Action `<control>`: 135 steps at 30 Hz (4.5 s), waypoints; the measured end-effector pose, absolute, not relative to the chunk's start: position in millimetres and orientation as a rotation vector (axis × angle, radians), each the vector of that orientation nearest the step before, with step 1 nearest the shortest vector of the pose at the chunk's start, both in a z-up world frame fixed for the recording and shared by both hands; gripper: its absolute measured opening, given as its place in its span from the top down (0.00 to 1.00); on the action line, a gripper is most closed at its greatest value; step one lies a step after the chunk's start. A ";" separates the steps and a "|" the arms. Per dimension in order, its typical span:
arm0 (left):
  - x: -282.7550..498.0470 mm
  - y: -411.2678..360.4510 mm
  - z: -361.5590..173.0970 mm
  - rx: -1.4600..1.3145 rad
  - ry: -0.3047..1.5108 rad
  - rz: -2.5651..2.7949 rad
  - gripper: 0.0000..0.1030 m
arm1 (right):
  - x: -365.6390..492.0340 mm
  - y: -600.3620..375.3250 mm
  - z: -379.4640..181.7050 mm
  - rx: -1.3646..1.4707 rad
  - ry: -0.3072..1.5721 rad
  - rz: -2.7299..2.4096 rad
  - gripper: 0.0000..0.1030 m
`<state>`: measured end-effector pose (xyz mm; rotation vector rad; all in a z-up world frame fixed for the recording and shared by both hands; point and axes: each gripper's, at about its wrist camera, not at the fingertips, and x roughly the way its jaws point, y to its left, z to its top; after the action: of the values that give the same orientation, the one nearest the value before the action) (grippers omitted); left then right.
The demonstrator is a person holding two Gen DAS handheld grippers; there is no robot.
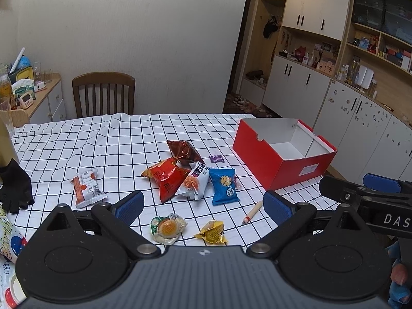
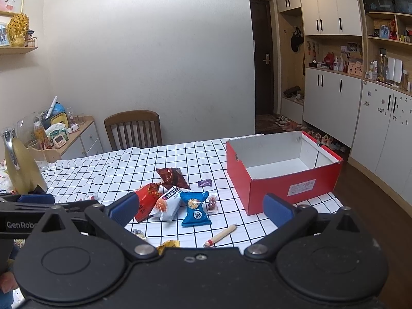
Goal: Organize snacks
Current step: 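Grasp the green pastry with the left gripper while the right gripper grasps the sausage stick, then carry pastry and sausage stick into the red box and open both grippers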
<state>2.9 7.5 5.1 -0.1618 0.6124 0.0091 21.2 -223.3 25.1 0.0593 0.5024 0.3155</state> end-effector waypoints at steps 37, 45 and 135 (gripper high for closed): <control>93.9 55.2 -122.0 -0.122 0.887 0.013 0.03 | 150.9 -197.8 -92.4 0.006 0.873 0.196 0.24; 113.3 59.1 -139.3 -0.153 0.944 0.045 0.06 | 176.9 -185.9 -117.5 0.010 0.937 0.188 0.38; 183.6 -127.1 -5.2 -0.183 0.755 0.104 0.61 | 251.6 -332.0 -16.3 0.004 0.760 0.628 0.92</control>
<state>183.6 -127.1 -5.2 -0.1835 0.7548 0.1043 251.6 -332.0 -16.3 0.0037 0.7602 0.6284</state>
